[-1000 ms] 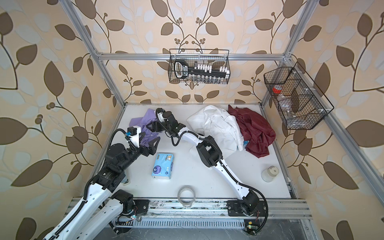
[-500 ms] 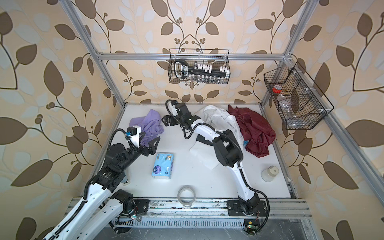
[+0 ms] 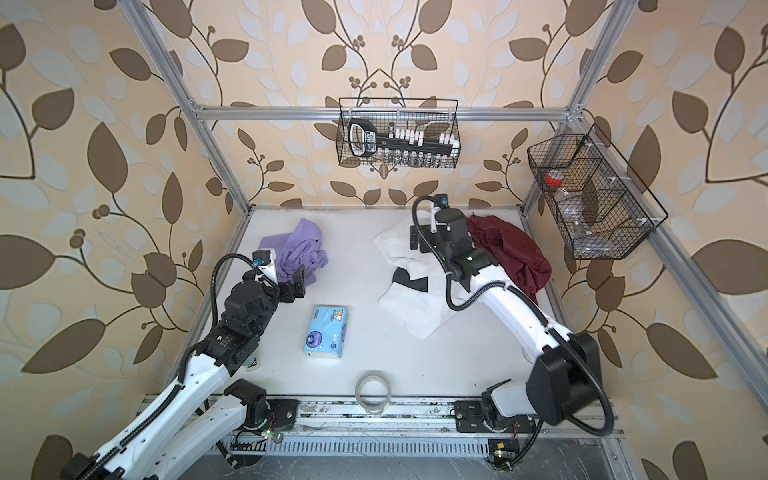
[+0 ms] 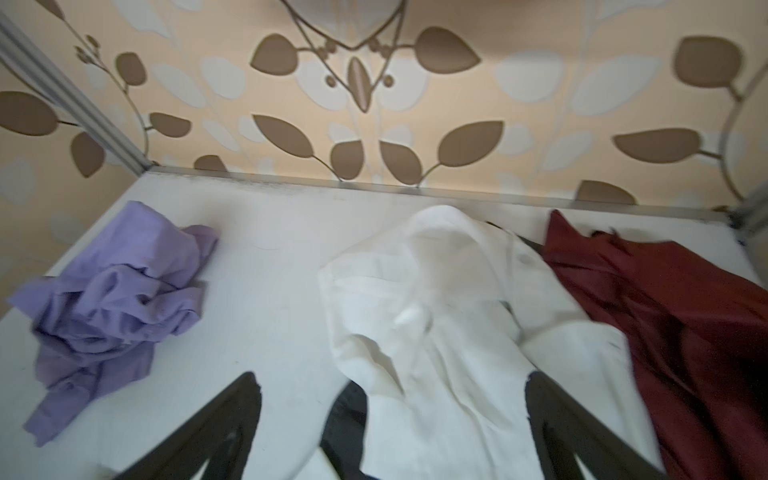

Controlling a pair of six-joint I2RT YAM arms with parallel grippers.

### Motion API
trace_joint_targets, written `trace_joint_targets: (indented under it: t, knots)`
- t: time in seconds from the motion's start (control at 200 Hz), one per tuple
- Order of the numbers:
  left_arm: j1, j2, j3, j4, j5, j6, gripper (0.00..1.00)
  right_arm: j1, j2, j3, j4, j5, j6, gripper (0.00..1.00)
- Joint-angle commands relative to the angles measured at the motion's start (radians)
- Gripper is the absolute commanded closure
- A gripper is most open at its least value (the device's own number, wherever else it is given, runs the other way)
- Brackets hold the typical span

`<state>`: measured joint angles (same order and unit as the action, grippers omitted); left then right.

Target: Pick out a specific cloth from the pile

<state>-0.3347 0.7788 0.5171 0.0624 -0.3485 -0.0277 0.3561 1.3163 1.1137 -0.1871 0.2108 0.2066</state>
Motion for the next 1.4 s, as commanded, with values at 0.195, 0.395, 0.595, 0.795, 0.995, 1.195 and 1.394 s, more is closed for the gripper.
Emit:
trace_joint_targets:
  t: [0.195,0.395,0.595,0.795,0.995,1.195,1.394]
  knots:
    - [0.054,0.283,-0.088,0.243,-0.22,0.073,0.01,-0.177,-0.336,-0.556,0.399,0.034,-0.13,0.0]
    - [0.196,0.386,-0.154,0.4,-0.036,-0.008,0.01,-0.252,-0.29,-0.766,0.735,0.096,-0.119,0.01]
    - [0.242,0.485,-0.192,0.583,0.067,0.028,0.01,-0.341,-0.069,-0.871,1.08,0.001,-0.107,0.0]
    - [0.278,0.692,-0.266,0.922,0.163,0.01,0.01,-0.353,0.068,-0.91,1.289,-0.082,-0.147,0.0]
    - [0.297,0.712,-0.184,0.777,0.234,0.017,0.01,-0.368,0.186,-0.888,1.349,-0.149,-0.158,0.01]
    - [0.316,0.721,-0.132,0.68,0.213,-0.015,0.01,-0.379,0.182,-0.881,1.319,-0.15,-0.144,0.0]
    - [0.315,0.714,-0.14,0.686,0.213,-0.014,0.01,-0.379,0.181,-0.881,1.319,-0.149,-0.145,0.0]
